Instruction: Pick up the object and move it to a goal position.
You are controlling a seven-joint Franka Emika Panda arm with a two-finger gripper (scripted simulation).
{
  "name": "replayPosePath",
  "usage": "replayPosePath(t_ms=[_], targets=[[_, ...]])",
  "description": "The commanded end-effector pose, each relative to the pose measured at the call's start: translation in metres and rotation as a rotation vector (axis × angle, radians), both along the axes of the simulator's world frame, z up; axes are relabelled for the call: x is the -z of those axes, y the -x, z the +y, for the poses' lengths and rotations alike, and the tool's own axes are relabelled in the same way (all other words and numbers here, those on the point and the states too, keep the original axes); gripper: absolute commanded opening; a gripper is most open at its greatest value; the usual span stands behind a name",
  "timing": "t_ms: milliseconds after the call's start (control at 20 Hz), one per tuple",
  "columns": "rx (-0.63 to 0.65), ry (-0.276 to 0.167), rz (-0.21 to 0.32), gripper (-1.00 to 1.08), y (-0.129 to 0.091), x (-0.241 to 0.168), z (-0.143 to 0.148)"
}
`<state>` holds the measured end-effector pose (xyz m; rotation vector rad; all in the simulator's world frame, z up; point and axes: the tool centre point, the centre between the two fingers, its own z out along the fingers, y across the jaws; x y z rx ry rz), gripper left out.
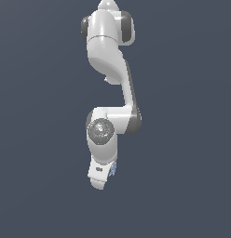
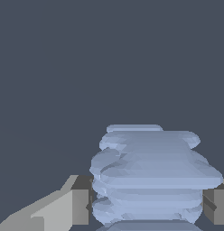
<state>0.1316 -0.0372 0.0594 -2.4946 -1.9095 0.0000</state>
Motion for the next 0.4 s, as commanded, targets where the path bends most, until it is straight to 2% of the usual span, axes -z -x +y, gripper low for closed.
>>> replayPosePath(t_ms=[0,350], targets=[[0.000,0.000,0.000,-1.00,-0.0044,-0.0005,0.0001],[0.000,0.000,0.000,-1.00,-0.0087,-0.0006,0.0004]])
